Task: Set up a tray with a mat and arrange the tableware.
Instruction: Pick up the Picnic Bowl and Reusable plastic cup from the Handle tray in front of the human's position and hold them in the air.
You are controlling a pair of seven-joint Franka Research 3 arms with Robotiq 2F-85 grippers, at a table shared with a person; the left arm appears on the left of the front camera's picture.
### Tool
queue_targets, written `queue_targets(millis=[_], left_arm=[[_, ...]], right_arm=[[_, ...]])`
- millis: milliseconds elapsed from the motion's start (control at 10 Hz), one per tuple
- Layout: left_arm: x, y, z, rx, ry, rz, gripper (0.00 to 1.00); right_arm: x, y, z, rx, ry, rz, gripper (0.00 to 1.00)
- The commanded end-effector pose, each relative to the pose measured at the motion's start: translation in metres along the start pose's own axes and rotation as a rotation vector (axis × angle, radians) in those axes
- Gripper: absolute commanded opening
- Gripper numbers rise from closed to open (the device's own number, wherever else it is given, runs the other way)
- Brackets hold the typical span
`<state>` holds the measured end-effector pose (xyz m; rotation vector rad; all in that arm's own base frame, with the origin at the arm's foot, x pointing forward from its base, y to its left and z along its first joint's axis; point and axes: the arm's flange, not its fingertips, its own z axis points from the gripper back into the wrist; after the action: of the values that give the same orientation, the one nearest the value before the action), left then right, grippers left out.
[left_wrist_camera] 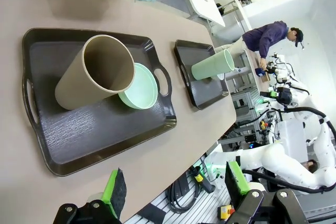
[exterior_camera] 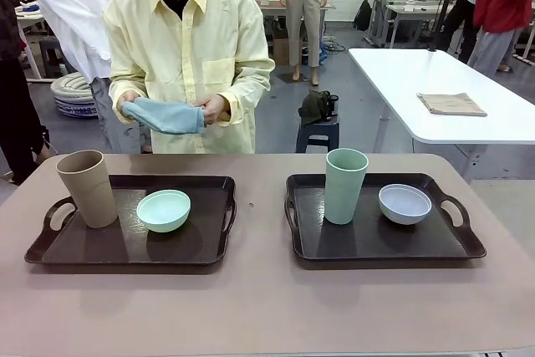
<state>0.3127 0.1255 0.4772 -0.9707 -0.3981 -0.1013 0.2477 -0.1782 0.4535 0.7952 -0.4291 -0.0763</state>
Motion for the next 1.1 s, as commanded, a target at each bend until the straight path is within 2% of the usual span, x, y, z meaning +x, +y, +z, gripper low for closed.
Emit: queue_targets(millis=[0,100,300,600,800,1000], left_arm=[[0.009,-0.006,0.001,0.009,0.002,-0.117,1.00],[0.017,-0.015,-0.001,0.041,0.025,-0.216,1.00],[0.030,-0.024,-0.007,0.137,0.051,-0.359,1.00],[0.049,-0.030,0.000,0.212,0.120,-0.690,1.00],[0.060,-0.027,0.001,0.309,0.133,-0.877,1.00],[0.074,-0.022,-0.001,0.338,0.129,-1.043,1.00]], right_arm=[[0.012,0.039,-0.004,-0.043,0.017,0.069,1.00],[0.024,0.075,-0.013,-0.092,0.038,0.129,1.00],[0.048,0.134,-0.035,-0.168,0.069,0.157,1.00],[0.069,0.260,-0.072,-0.251,0.126,0.203,1.00],[0.065,0.333,-0.110,-0.333,0.158,0.223,1.00],[0.060,0.382,-0.157,-0.427,0.168,0.235,1.00]])
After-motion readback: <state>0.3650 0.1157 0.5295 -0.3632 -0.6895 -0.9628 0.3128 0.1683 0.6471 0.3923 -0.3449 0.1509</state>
